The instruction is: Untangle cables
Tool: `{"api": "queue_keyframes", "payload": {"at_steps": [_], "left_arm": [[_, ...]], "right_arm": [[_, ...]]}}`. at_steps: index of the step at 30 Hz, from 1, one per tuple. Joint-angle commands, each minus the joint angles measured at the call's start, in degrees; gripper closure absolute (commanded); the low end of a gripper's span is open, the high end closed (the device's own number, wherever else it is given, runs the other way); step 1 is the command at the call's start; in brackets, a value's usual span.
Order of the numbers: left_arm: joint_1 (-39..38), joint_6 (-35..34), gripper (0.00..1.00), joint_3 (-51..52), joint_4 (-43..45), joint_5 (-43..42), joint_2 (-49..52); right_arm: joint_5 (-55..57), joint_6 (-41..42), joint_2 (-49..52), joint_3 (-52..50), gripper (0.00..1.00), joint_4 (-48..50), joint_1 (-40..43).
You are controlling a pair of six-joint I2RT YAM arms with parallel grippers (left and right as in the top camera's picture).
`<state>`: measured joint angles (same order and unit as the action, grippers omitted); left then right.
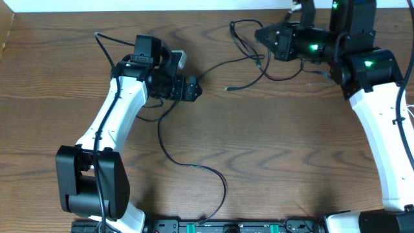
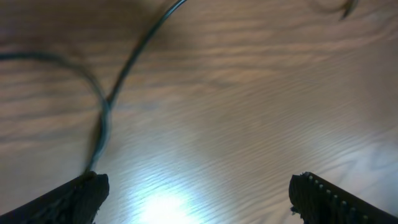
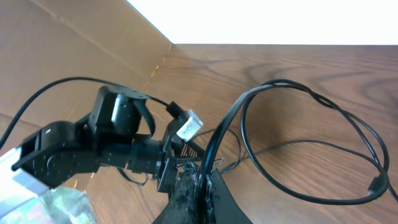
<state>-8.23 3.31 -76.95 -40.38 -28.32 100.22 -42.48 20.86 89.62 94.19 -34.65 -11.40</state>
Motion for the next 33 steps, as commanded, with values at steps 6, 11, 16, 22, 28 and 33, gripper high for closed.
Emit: {"api": "queue_keyframes", "payload": {"at_steps": [6, 11, 16, 22, 28, 33], "left_arm": [[-2.7, -17.5, 0.02, -0.1, 9.5, -15.1, 0.2], [-4.7, -19.7, 0.02, -0.1, 14.5, -24.1, 0.2], [-6.5, -20.9, 0.02, -0.1, 20.7, -30.9, 0.2], [-7.5, -31.8, 0.02, -0.1, 30.2, -31.1, 0.2], [-10.6, -34.7, 0.02, -0.1, 32.8, -23.4, 0.2], [-13.2, -34.7, 0.02, -0.1, 32.8, -16.7, 0.2]], "right_arm": [[-1.2, -4.9, 0.0, 1.4, 0.99, -4.9, 2.0], [-0.8, -9.0, 0.0, 1.4, 0.99, -7.9, 2.0], [3.3, -9.0, 0.0, 1.4, 0.99, -10.0, 2.0], [3.0, -8.8, 0.0, 1.4, 0.99, -11.1, 1.9], [1.1, -8.7, 0.0, 1.4, 0.99, -11.9, 0.6], [-1.2, -8.7, 0.0, 1.4, 0.99, -12.2, 0.1]]}}
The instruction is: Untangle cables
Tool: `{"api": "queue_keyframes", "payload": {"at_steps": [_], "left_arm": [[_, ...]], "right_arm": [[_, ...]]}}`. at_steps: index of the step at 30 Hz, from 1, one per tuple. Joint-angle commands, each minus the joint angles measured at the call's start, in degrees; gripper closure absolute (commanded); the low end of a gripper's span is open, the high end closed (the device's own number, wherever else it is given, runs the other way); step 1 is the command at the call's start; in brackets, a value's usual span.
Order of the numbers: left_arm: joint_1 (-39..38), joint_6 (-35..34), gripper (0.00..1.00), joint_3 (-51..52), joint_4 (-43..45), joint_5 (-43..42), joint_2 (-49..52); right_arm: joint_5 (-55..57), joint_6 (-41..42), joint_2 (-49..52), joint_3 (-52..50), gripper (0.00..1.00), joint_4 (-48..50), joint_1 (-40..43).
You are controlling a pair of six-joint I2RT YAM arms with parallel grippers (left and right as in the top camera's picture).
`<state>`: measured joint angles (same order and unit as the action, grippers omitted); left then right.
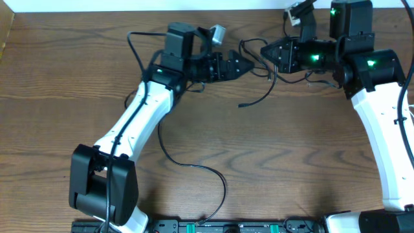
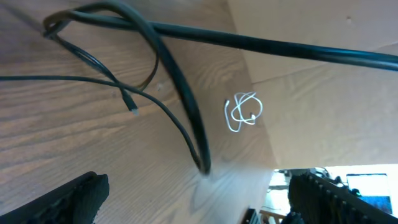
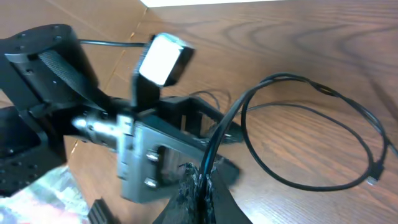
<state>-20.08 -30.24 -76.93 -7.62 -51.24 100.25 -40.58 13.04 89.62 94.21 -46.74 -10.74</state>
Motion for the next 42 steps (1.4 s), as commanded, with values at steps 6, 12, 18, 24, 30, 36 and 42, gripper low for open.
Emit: {"api": "queue_keyframes", "payload": {"at_steps": [6, 12, 18, 24, 30, 36, 42], "left_arm": [[-2.9, -1.2, 0.02, -0.1, 0.3, 14.9, 0.1], [-3.0, -2.1, 0.21, -0.1, 0.3, 22.0, 0.1], [-3.0, -2.0, 0.41, -0.1, 0.5, 23.5, 0.1], [-3.0, -2.0, 0.92, -0.1, 0.4, 23.4, 0.1], [-1.4, -2.0, 0.93, -0.1, -2.2, 23.5, 0.1], [6.5, -1.3, 0.92, -0.1, -11.8, 27.7, 0.1], [21.1, 4.7, 0.93, -0.1, -18.5, 28.8, 0.1]], "right_arm": [[-4.5, -0.7, 0.0, 1.4, 0.99, -1.2, -0.6], [-7.5, -0.7, 0.0, 1.4, 0.99, -2.2, -0.6], [-8.0, -0.7, 0.0, 1.4, 0.99, -2.4, -0.6], [-7.5, -0.9, 0.0, 1.4, 0.99, -3.1, -0.6], [-4.8, -0.9, 0.0, 1.4, 0.99, -3.9, -0.2], [-4.5, -1.2, 0.0, 1.4, 0.99, -4.6, 3.6], [1.5, -3.6, 0.0, 1.4, 0.99, -9.6, 13.3]]}}
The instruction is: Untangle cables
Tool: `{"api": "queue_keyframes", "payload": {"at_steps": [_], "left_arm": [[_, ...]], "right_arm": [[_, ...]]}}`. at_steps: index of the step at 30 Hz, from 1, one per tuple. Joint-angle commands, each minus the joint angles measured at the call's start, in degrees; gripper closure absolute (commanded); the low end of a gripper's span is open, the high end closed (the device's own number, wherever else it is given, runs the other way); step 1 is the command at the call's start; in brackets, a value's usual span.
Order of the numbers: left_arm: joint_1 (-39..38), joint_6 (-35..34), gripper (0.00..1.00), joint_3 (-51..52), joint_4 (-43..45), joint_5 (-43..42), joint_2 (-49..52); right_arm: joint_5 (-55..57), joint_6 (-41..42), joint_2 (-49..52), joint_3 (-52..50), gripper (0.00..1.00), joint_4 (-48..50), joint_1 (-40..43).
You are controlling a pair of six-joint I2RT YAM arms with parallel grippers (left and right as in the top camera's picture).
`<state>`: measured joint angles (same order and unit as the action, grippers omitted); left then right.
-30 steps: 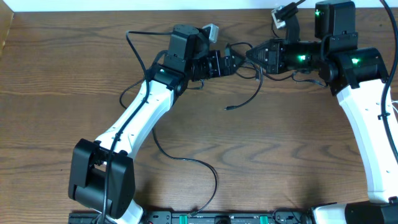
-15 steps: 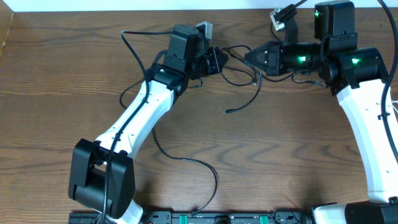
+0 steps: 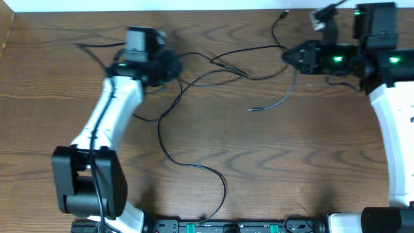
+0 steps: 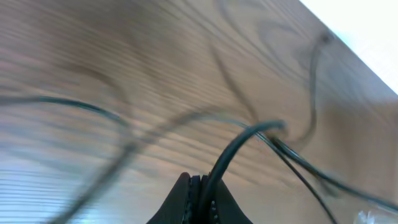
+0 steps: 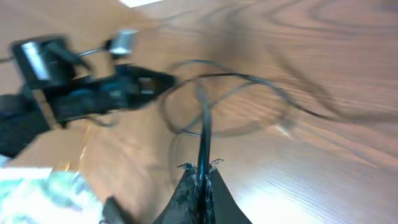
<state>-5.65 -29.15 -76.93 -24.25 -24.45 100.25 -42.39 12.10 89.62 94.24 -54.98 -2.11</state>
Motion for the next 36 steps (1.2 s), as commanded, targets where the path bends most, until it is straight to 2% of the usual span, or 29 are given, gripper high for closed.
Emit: {"api": "queue_keyframes", "payload": {"at_steps": [1, 7, 12, 21, 25, 29, 33, 36], "left_arm": [[8.8, 3.6, 0.93, -0.1, -2.4, 2.0, 0.1], [18.6, 3.7, 0.93, -0.1, -5.1, 2.0, 0.1], [23.6, 3.8, 0.92, -0.1, -6.2, 1.9, 0.1], [24.8, 5.1, 0.93, -0.1, -7.0, 0.8, 0.1], [24.8, 5.2, 0.92, -0.1, -8.2, 0.5, 0.1], [24.8, 5.2, 0.92, -0.1, -10.0, 0.4, 0.1], [23.5, 7.2, 0.92, -0.1, -10.3, -1.1, 0.1], [21.8, 9.0, 0.93, -0.1, -10.3, -1.9, 0.1]], "right_arm": [[3.3, -3.0, 0.0, 1.3, 0.99, -1.6, 6.2], [3.3, -3.0, 0.0, 1.3, 0.99, -1.7, 14.3], [3.3, -3.0, 0.0, 1.3, 0.99, -1.7, 19.8], [3.9, -3.0, 0.0, 1.3, 0.99, -1.7, 23.7], [11.8, -2.9, 0.0, 1.3, 0.99, -1.2, 24.9], [21.6, 1.1, 0.0, 1.3, 0.99, -1.3, 27.3], [24.3, 1.6, 0.0, 1.3, 0.99, -1.0, 29.0], [33.0, 1.6, 0.1, 1.3, 0.99, 0.0, 29.1]]}}
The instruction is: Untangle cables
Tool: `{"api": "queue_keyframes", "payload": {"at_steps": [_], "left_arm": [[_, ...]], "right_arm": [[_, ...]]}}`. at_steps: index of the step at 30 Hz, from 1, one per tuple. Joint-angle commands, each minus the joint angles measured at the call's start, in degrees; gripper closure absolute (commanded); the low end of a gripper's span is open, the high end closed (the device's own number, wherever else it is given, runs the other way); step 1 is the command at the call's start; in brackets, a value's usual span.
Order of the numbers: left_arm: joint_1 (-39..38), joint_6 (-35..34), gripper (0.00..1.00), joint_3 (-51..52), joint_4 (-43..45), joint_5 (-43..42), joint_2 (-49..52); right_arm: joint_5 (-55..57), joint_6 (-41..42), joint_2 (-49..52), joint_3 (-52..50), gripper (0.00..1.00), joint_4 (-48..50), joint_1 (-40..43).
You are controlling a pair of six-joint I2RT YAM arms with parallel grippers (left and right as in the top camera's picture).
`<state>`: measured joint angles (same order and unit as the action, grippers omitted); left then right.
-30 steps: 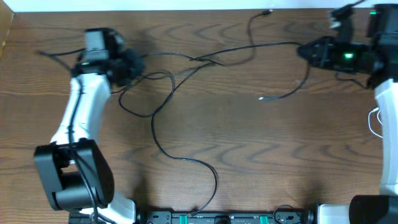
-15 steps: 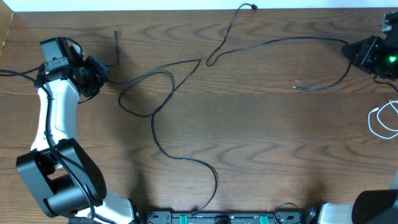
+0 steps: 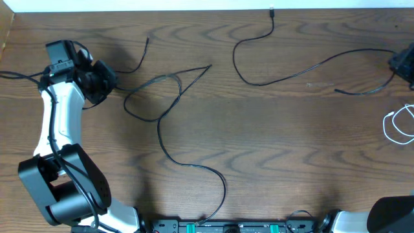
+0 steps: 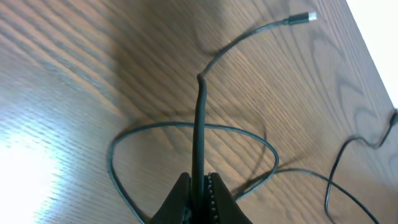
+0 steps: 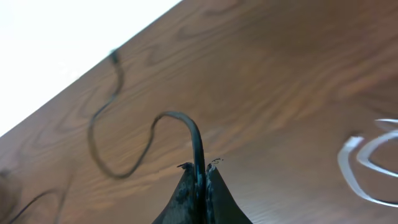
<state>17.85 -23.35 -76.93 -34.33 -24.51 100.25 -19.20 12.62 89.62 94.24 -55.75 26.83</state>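
Two black cables lie apart on the wooden table. The left cable [image 3: 160, 120] forms a loop [image 4: 186, 134] and trails to the front edge; its short end has a plug [image 4: 305, 17]. My left gripper [image 3: 103, 81] [image 4: 199, 182], at the far left, is shut on it. The right cable [image 3: 304, 68] [image 5: 102, 118] snakes from the back edge to the far right. There my right gripper [image 3: 400, 65] [image 5: 199, 169] is shut on it, mostly out of the overhead view.
A small coiled white cable [image 3: 398, 126] [image 5: 367, 165] lies at the right edge, just in front of the right gripper. A power strip [image 3: 226, 226] runs along the front edge, where the left cable ends. A cardboard wall [image 3: 5, 32] borders the left side.
Both grippers, still shut on their cables, have moved outward: the left to the far left, the right to the right edge. The cables that crossed mid-table now lie separate.
First my left gripper was open at mid-left while the right held a cable at the tangle in the back. Then the left, still open, was next to the right at the tangle. Later it was shut on a cable, the arms apart. Now the cables are separated.
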Motion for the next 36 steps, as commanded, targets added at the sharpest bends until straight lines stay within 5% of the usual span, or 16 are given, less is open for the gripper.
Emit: {"api": "queue_keyframes", "payload": {"at_steps": [1, 7, 22, 28, 36], "left_arm": [[-2.3, 3.5, 0.93, -0.1, -0.2, -1.9, 0.1], [-7.1, 9.8, 0.93, -0.1, -1.5, -2.0, 0.1], [-12.5, 15.8, 0.92, -0.1, -5.3, -2.0, 0.1], [-13.0, 15.8, 0.93, -0.1, -5.5, -2.0, 0.1], [-13.0, 15.8, 0.92, -0.1, -6.2, -2.0, 0.1]], "right_arm": [[13.8, 1.1, 0.1, 1.3, 0.99, 1.6, 0.2], [36.5, 1.5, 0.1, 1.3, 0.99, 10.6, 1.4], [50.4, -8.5, 0.1, 1.3, 0.99, 38.8, 11.0], [50.9, -12.9, 0.1, 1.3, 0.99, 40.3, 11.3], [34.9, -12.9, 5.9, 1.3, 0.99, 33.2, 11.3]]}}
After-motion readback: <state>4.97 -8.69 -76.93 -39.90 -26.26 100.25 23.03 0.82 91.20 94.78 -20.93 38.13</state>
